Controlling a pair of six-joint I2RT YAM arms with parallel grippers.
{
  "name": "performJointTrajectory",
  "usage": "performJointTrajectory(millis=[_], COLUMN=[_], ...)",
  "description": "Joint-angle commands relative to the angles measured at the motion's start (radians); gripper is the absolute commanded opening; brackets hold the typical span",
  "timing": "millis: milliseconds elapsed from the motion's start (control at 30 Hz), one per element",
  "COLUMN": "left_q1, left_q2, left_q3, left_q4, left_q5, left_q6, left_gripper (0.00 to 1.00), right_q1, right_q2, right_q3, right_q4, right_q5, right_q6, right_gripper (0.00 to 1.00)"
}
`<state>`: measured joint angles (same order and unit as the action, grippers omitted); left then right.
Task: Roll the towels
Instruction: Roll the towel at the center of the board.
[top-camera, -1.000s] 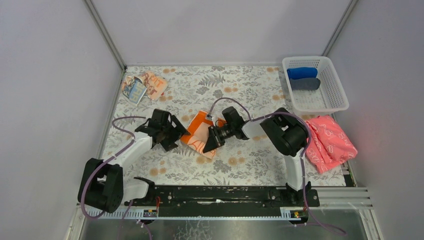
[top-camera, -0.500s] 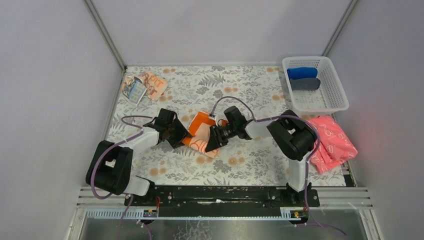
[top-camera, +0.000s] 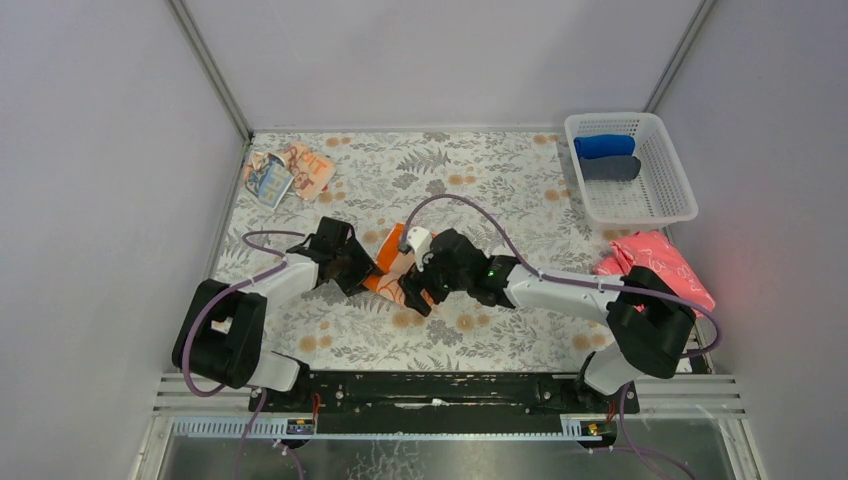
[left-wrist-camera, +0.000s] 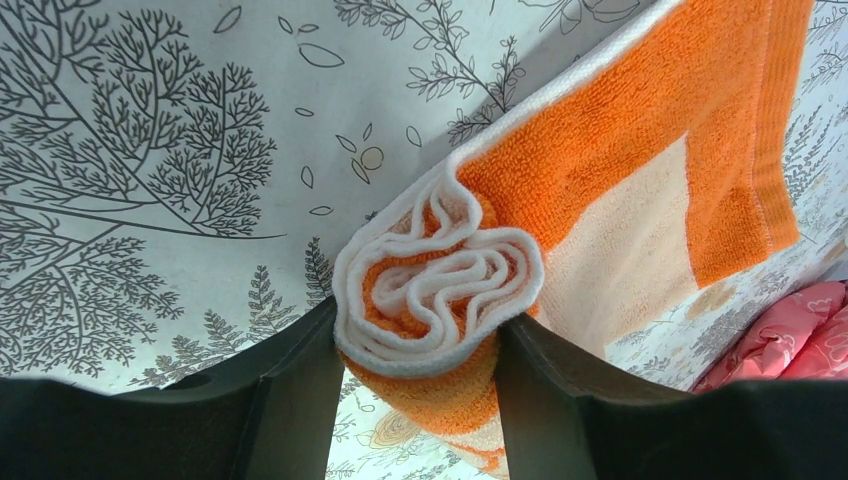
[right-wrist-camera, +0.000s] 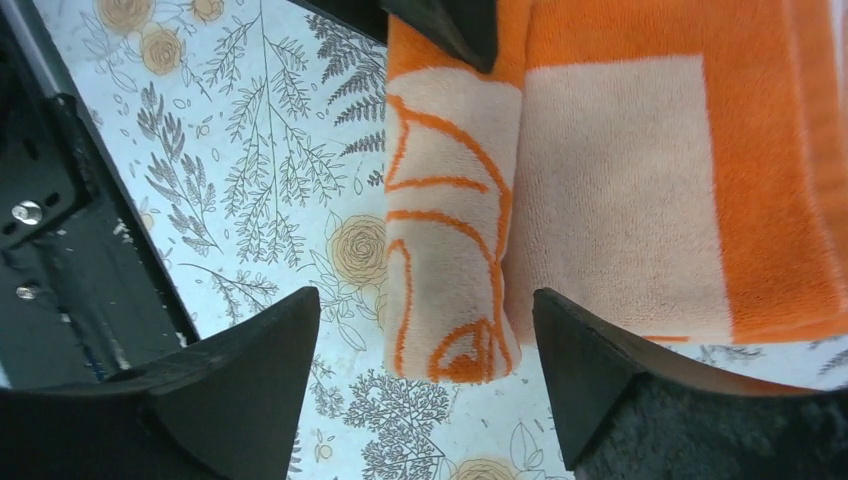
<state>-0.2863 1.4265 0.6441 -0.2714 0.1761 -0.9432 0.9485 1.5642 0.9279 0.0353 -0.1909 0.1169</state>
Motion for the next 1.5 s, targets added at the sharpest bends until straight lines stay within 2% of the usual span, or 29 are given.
performJointTrajectory(millis=[0, 200, 267, 367, 633, 733, 800, 933, 1000, 1100, 1300, 1467], left_q1=[0.004, 0.004, 0.004, 0.004, 0.005, 0.004, 0.004, 0.004, 0.005, 0.004, 0.004, 0.004], left_q2=[0.042, 0.047, 0.048, 0.049, 0.052, 0.055, 0.055, 0.047, 0.03, -0.028, -0.201, -0.285], left_q3=[-0.014, -0.011, -0.011, -0.008, -0.005, 0.005, 0.014, 0.044, 0.053, 0.05, 0.026, 0.009], left_q4=[-0.081, -0.084, -0.085, -0.09, -0.093, -0.096, -0.101, -0.121, -0.135, -0.155, -0.198, -0.221], left_q5=[-0.077, -0.076, -0.076, -0.076, -0.078, -0.078, -0.083, -0.094, -0.093, -0.107, -0.146, -0.136], left_q6=[0.047, 0.049, 0.049, 0.05, 0.055, 0.059, 0.064, 0.074, 0.076, 0.064, 0.017, 0.005], left_gripper=[0.51, 0.51, 0.51, 0.51, 0.51, 0.52, 0.52, 0.53, 0.55, 0.61, 0.8, 0.85], right_q1=[0.092, 0.217, 0.235, 0.247, 0.245, 0.24, 0.231, 0.197, 0.155, 0.086, -0.035, -0.119], right_q2=[-0.029, 0.044, 0.076, 0.148, 0.296, 0.33, 0.339, 0.331, 0.313, 0.291, 0.346, 0.421], right_q3=[0.01, 0.023, 0.024, 0.03, 0.043, 0.056, 0.063, 0.066, 0.074, 0.094, 0.129, 0.103], right_q4=[0.018, 0.031, 0.032, 0.031, 0.02, -0.018, -0.048, -0.1, -0.133, -0.153, -0.123, 0.001], right_q5=[0.224, 0.338, 0.367, 0.411, 0.505, 0.484, 0.45, 0.327, 0.176, -0.061, -0.447, -0.667], right_q6=[-0.16, -0.269, -0.287, -0.308, -0.334, -0.328, -0.312, -0.273, -0.243, -0.188, -0.047, 0.14], right_gripper=[0.85, 0.82, 0.78, 0.75, 0.74, 0.69, 0.62, 0.32, 0.16, 0.01, 0.0, 0.0])
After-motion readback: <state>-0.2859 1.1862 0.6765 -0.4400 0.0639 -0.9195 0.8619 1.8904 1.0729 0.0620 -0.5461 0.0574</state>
